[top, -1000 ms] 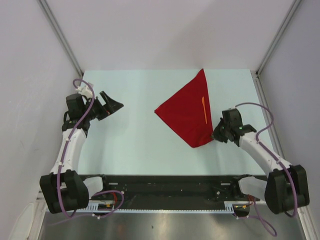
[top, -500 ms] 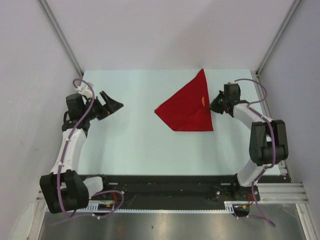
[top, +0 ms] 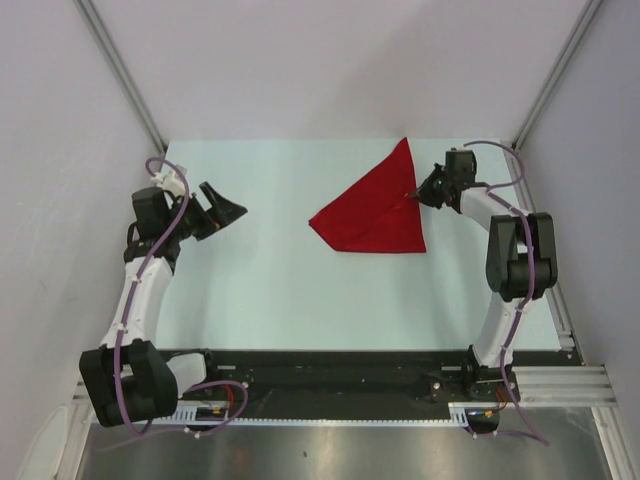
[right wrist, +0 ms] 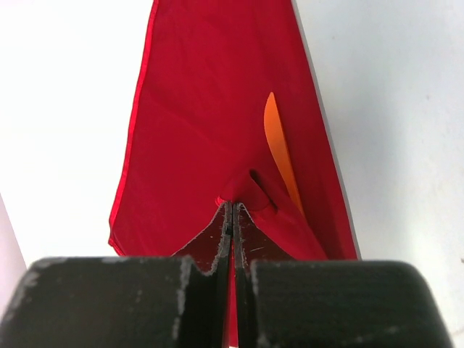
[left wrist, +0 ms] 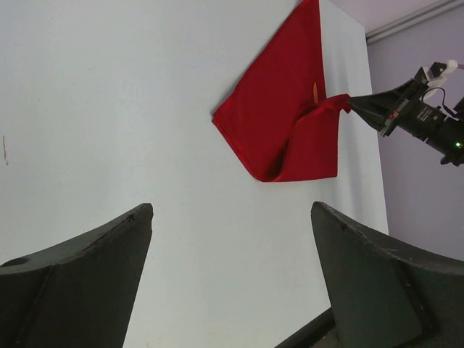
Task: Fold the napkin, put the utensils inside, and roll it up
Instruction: Fold the napkin
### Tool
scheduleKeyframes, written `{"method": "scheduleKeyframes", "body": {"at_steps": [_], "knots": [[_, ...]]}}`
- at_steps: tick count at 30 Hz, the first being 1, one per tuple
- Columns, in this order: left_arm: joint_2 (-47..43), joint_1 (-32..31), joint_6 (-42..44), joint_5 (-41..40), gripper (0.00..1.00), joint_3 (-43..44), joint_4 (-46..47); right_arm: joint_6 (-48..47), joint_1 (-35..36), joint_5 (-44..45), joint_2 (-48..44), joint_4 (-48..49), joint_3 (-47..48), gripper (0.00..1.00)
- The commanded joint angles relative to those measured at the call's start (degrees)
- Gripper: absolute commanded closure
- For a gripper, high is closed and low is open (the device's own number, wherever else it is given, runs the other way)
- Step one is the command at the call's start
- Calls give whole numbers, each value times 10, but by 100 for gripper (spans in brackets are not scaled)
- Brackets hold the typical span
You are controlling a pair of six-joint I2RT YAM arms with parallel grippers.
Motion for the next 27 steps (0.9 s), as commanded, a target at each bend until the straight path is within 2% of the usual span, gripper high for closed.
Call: {"method": "scheduleKeyframes", "body": {"at_steps": [1, 26, 27], "knots": [[1, -4, -2, 15, 5, 0, 13, -9, -6, -17, 25, 19, 38, 100], [2, -4, -3, 17, 5, -1, 16, 3, -19, -37, 114, 34, 106, 100], [2, -4, -3, 17, 5, -1, 15, 4, -21, -40, 114, 36, 107, 98]]}}
